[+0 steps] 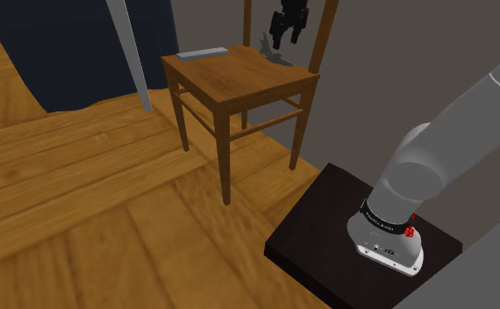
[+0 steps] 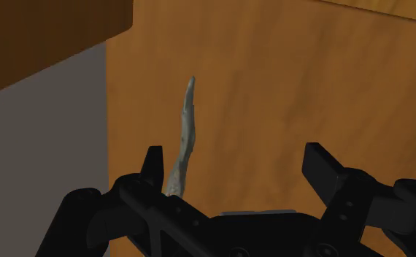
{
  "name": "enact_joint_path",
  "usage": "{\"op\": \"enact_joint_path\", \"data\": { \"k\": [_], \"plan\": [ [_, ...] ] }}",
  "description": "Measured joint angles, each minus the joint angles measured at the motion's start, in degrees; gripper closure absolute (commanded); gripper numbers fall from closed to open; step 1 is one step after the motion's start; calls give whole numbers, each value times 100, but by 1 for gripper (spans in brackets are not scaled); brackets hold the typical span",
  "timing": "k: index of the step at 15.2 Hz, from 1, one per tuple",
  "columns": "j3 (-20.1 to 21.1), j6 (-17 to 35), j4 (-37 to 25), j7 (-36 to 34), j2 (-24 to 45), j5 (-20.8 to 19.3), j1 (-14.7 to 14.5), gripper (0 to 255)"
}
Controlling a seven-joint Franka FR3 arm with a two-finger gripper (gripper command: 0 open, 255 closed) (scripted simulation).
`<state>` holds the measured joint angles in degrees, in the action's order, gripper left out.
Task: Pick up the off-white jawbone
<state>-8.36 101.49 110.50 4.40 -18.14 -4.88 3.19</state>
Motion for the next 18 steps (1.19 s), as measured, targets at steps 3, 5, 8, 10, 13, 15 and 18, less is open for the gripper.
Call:
{"op": "enact_joint_path", "data": {
  "k": [3,5,8,10,13,15,18],
  "plan": [
    [-139,-30,-695,79,666,99,52,0],
    [-242,-84,-1273,158,1194,200,102,0],
    [-339,-220,-1974,260,1817,361,180,0],
    [-370,-175,-2126,266,1996,397,215,0],
    [-392,32,-1957,277,2011,399,238,0],
    [-393,191,-1777,273,1988,392,239,0],
    [-392,318,-1625,266,1961,386,237,255]
  ]
}}
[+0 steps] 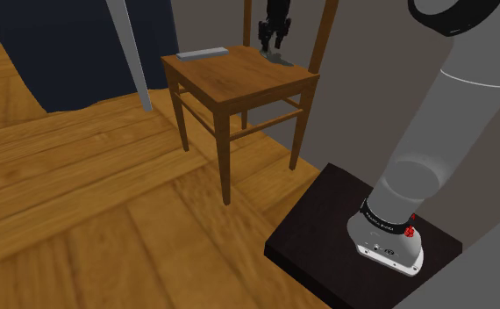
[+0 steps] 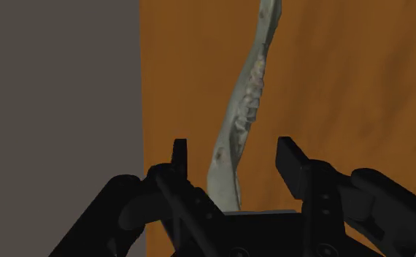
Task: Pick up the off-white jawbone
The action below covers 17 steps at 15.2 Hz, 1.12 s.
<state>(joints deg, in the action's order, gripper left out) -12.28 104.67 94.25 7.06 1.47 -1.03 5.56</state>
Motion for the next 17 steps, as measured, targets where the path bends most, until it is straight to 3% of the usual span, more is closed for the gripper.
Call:
{"op": "enact_joint_path", "data": {
  "k": [9,17],
  "plan": [
    [0,19,21,-2,-7,-2,0,255],
    [-7,-592,-608,20,119,32,9,255]
  ]
}}
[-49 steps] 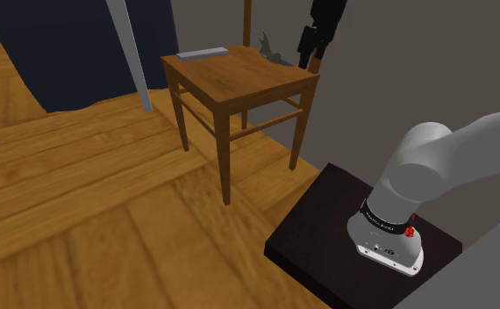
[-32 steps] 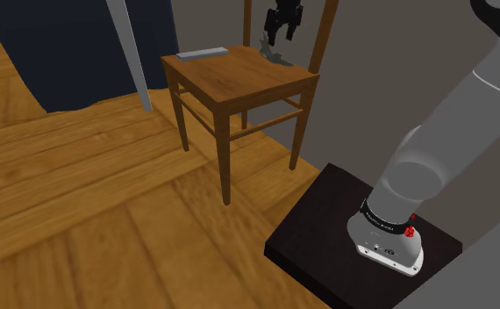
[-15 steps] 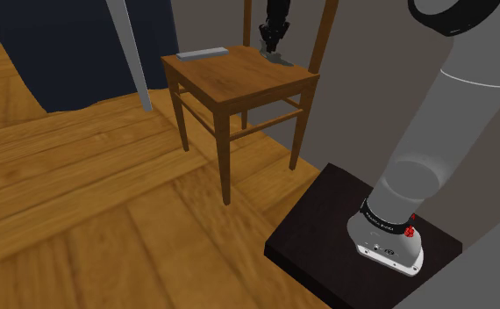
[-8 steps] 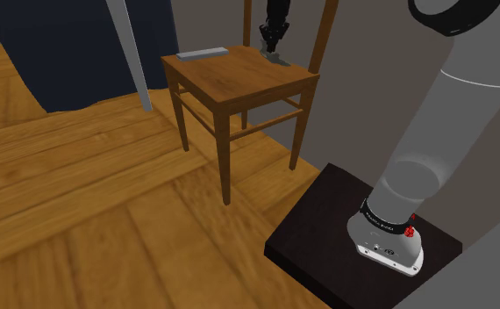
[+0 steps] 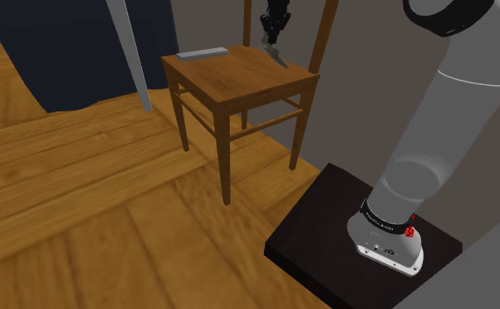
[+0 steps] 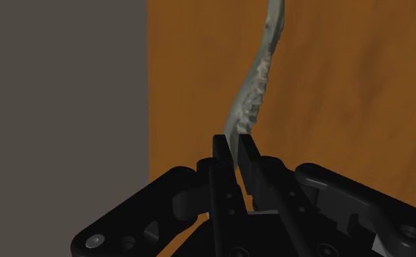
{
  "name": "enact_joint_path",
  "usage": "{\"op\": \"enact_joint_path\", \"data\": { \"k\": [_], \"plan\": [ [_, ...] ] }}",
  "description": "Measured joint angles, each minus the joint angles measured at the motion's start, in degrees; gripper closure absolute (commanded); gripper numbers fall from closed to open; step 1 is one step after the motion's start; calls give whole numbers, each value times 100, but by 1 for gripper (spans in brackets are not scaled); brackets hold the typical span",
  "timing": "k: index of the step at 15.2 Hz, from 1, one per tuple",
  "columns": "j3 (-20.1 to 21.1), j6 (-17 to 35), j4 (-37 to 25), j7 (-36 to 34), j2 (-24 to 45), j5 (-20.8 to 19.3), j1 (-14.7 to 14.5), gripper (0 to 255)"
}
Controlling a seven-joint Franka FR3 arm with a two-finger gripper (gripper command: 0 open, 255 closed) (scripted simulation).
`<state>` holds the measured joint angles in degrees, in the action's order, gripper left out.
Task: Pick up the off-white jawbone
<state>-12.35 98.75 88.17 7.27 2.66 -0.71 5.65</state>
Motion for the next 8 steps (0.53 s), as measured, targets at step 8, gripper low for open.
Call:
{"op": "enact_joint_path", "data": {
  "k": [8],
  "plan": [
    [-1,-1689,-881,23,371,82,11,255]
  ]
}}
